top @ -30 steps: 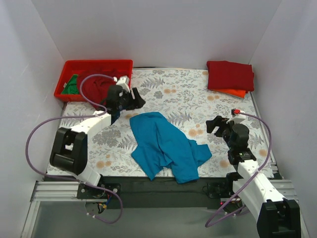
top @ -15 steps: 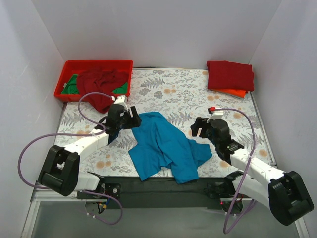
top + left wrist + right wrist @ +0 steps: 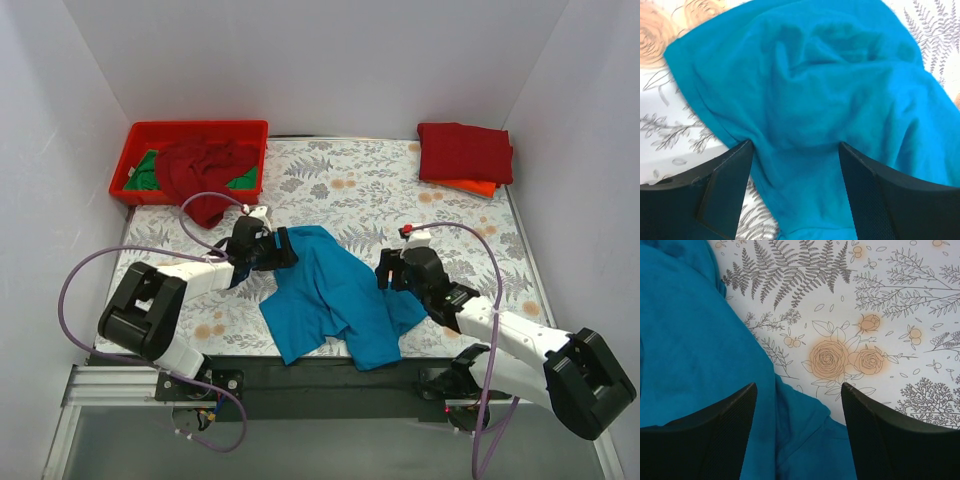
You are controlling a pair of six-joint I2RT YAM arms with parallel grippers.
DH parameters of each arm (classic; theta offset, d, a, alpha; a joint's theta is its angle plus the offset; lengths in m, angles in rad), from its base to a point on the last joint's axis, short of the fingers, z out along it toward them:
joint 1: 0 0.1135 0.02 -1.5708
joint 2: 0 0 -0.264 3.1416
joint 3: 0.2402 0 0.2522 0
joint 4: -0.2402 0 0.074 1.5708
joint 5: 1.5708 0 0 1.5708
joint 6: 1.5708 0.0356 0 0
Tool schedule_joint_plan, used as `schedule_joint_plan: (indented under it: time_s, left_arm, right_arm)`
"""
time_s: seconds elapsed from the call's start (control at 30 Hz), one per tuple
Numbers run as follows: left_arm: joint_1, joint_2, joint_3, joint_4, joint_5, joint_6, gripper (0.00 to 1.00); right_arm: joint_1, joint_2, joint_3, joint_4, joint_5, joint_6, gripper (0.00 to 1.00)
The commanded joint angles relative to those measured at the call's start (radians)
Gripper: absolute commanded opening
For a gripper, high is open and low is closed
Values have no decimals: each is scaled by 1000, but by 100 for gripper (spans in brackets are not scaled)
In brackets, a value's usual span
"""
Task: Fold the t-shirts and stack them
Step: Flatten the tshirt out
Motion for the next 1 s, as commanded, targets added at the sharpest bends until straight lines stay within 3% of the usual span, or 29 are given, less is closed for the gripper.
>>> schedule_joint_plan:
  time_s: [0.0, 0.2, 0.3, 0.33, 0.57, 0.7, 0.97]
  left_arm:
    - [-7, 47, 27, 42, 52, -5, 68]
    - [-7, 154, 52, 80, 47, -2, 66]
    - [-7, 202, 79, 91, 41, 4, 55]
    - [-7, 213, 87, 100, 37, 4, 45]
    - [-6, 360, 233, 118, 70, 27, 9]
    - [-7, 477, 409, 96, 104, 41, 1]
    - [-6, 684, 780, 43, 170, 71, 0]
  right_arm:
    - [14, 23, -8, -18, 32, 30, 74]
    - [15, 72, -11, -30, 36, 50, 72]
    - [15, 87, -14, -30, 35, 56, 68]
    - [15, 92, -15, -30, 34, 56, 66]
    - [15, 141, 0, -30, 28, 50, 53]
    - [14, 153, 5, -33, 34, 47, 50]
    - [18, 128, 11, -35, -58, 48, 41]
